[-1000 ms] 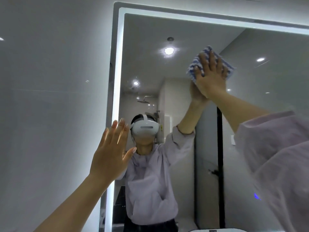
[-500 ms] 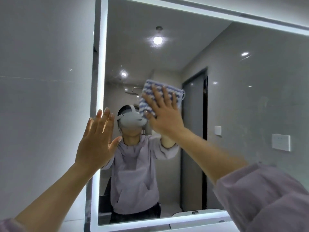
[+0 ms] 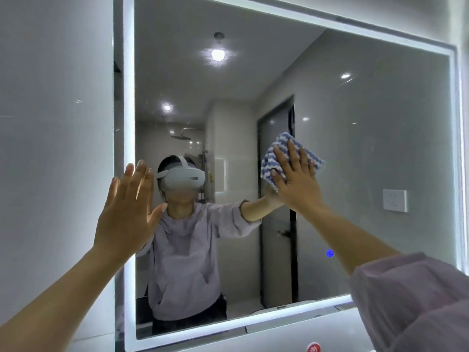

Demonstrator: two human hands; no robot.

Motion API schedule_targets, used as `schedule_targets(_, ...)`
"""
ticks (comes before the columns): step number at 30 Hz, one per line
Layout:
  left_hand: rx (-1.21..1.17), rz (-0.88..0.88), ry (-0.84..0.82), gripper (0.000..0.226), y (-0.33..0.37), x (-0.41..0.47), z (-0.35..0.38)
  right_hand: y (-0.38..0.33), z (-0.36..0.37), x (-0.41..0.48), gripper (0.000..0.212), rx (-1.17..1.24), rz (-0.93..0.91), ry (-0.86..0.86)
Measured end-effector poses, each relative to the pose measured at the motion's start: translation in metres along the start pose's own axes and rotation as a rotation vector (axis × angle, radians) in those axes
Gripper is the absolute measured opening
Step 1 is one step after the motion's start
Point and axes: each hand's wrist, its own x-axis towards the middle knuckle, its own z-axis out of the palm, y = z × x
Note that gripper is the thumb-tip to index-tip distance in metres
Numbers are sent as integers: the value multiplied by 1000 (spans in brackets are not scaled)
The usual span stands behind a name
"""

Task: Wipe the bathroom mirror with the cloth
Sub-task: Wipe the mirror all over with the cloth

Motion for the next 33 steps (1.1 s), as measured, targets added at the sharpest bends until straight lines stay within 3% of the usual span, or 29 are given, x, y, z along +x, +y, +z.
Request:
schedule_targets(6,-43,6,-1,77,0,0,-4,0,2,1,59,29,73,-43)
schedule_targets(19,101,-72,-8,81,52,-3,-25,11,-10,0,62,107,-50,-109)
schedule_targets(26,128,-69,-83,84,134,-25,-2,37,-11,-7,61,131,-241,-141)
schedule_targets(33,105,-131,-55,88,182,-11,7,76,1,-30,59,64,-411,-117)
